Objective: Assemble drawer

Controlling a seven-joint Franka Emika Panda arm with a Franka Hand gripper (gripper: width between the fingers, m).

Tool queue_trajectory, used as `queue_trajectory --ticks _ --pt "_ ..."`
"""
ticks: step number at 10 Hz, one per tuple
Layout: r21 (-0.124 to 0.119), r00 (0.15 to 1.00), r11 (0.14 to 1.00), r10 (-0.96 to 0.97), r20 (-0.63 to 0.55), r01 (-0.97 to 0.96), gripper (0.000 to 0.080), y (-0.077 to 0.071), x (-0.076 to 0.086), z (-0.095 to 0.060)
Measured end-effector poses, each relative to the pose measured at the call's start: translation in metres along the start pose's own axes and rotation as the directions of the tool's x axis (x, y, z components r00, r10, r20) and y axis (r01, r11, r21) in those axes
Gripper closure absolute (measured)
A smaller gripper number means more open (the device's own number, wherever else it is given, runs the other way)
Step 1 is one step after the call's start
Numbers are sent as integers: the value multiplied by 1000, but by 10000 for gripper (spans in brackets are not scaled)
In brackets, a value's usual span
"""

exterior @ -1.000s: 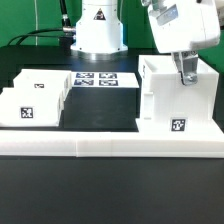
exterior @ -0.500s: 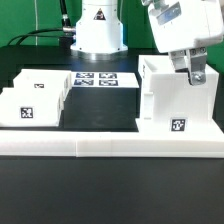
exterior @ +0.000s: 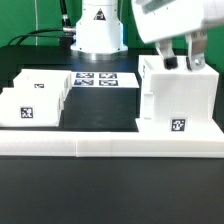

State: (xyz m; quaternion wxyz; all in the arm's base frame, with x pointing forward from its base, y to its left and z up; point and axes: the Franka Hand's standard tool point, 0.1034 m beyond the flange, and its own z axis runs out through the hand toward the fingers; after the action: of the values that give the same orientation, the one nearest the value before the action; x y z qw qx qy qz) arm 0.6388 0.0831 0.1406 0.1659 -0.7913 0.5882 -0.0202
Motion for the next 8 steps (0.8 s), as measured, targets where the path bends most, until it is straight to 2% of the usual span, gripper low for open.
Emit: queue_trajectory --ticks 3,4,6,7,8 --pt "-4 999 999 -35 2 35 150 2 -1 1" --pt "-22 990 990 -140 5 140 150 4 1 0" --pt "-101 870 864 -489 69 494 150 18 18 -15" --pt "-83 865 861 -500 52 502 150 17 23 -18" --pt "-83 813 808 -580 58 583 150 18 24 -17"
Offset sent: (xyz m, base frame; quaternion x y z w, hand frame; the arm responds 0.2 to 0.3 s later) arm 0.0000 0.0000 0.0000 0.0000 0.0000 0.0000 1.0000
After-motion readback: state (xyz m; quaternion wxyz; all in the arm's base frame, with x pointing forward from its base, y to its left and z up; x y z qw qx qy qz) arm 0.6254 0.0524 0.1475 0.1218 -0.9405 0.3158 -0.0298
